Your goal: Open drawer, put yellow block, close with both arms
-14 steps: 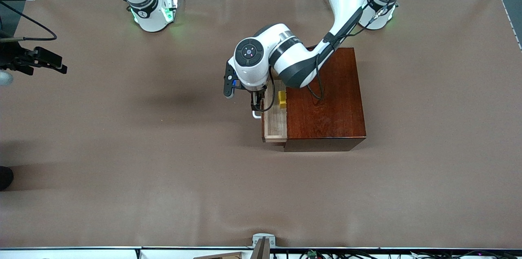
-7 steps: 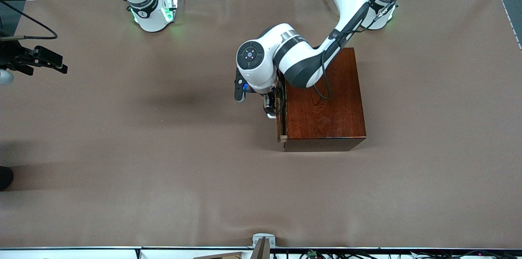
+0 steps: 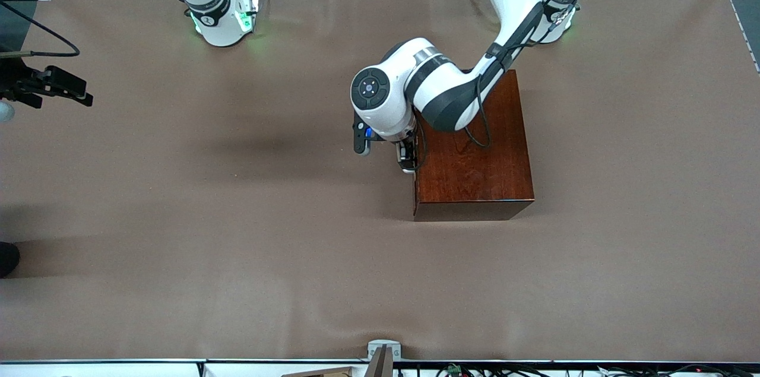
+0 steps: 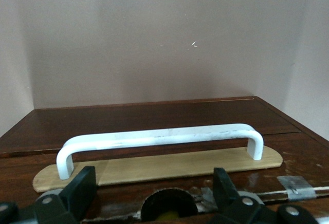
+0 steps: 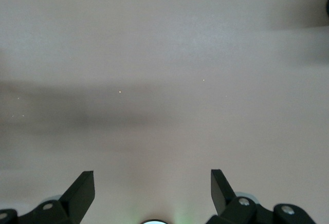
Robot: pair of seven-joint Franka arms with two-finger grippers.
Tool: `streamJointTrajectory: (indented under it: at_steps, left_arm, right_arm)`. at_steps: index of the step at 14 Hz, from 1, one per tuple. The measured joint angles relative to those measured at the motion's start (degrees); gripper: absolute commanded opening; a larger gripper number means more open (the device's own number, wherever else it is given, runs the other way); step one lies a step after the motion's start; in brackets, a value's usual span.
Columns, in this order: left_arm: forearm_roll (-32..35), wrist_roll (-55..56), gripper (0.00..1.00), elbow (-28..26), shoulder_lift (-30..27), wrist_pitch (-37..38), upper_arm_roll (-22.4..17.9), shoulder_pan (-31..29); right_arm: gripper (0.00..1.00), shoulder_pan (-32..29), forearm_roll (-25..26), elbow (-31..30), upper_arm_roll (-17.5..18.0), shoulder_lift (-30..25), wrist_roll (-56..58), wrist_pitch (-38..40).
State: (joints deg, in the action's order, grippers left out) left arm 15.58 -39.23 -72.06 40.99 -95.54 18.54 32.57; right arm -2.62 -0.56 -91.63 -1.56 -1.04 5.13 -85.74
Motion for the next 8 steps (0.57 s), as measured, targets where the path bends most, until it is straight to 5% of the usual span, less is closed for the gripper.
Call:
streamJointTrajectory:
  at_steps: [5,8]
  left_arm:
    - [0.31,1.16,1.0,-0.03,0.0,-0.62,-0.28,0.41]
    - [1.83,10.95,1.0,0.35,-0.9,-4.82,-0.37,0.31]
  right_arm:
    - [1.0,-0.01,0.38,0.06,-0.11,0.0,-2.52,-3.1]
    - [1.0,0.58,0.37,0.06,0.2,0.01,-5.04,-3.86]
